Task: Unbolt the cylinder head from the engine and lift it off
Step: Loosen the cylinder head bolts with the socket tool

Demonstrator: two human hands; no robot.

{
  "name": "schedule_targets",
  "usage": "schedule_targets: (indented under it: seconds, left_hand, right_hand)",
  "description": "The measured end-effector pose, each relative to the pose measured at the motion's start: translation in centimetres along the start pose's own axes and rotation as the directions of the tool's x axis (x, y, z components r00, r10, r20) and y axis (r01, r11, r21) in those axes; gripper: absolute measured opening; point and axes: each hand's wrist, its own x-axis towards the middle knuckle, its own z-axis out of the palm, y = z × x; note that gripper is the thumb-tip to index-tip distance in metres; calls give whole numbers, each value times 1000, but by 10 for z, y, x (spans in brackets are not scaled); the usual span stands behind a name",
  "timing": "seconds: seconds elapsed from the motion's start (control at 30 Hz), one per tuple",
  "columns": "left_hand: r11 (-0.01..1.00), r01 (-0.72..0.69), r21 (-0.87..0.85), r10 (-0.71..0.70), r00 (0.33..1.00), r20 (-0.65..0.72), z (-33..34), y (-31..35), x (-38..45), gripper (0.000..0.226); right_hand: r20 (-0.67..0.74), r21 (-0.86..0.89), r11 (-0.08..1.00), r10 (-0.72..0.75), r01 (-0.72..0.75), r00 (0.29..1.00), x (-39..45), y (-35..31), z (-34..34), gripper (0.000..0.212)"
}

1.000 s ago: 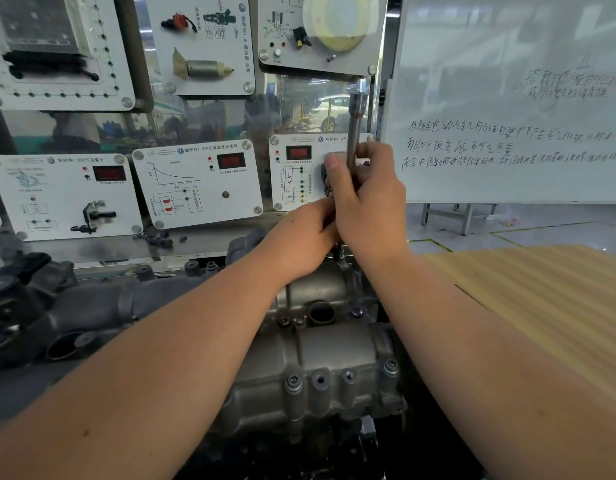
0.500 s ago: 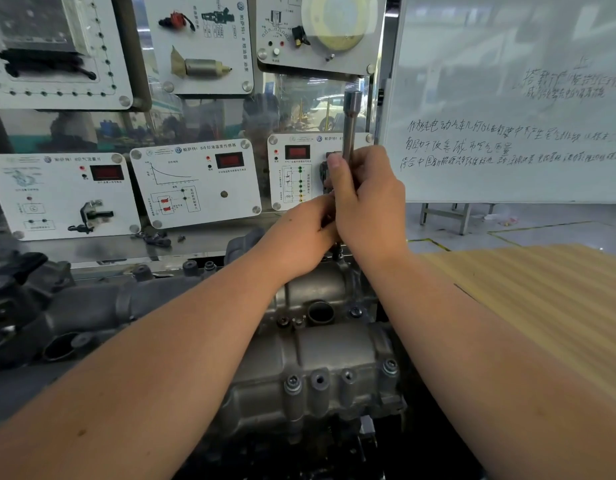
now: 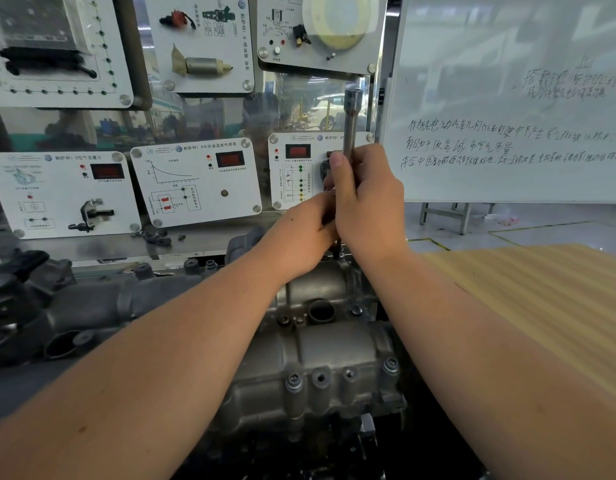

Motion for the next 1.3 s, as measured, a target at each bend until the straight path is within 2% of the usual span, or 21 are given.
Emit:
schedule_targets:
  seconds: [0.17,0.3,0.4,0.63,0.8,1.07,1.2,1.3]
  left_hand:
    - [1000,7,-12,-7,1000,14,-1,0,-2,30]
    - [1000,-4,6,4,1000,3,0,1,-2,33]
    - [1000,4,-5,-4,1000,2,0,1,0,24]
    - [1000,9,-17,-9,1000,19,0,-1,-1,30]
    - [1000,9,-7,-9,1000,15,0,0,0,30]
    - [999,30,-22,-30,999,16,0,0,-1,26]
    - [999,13,-30,-13,1000,9,-2,1,-1,29]
    - [999,7,-47,-7,1000,8,-1,1,-1,26]
  right_hand:
    - [8,-58,998,-14,15,1000,1,-1,2,32]
    - [5,-5,1000,2,-2,1000,0,0,0,21]
    - [6,-2,1000,0,0,1000,1,1,0,18]
    - [-7,-45,999,-3,3,1000,0,-2,0,31]
    - [-8,15,1000,9,-9,1000,1,1,0,18]
    - [-22,-35,999,-17,16,1000,0,-2,1,31]
    - [-7,25,1000,-5,5,1000,0,0,0,22]
    - [0,-2,1000,-22,22,1000,0,2,0,19]
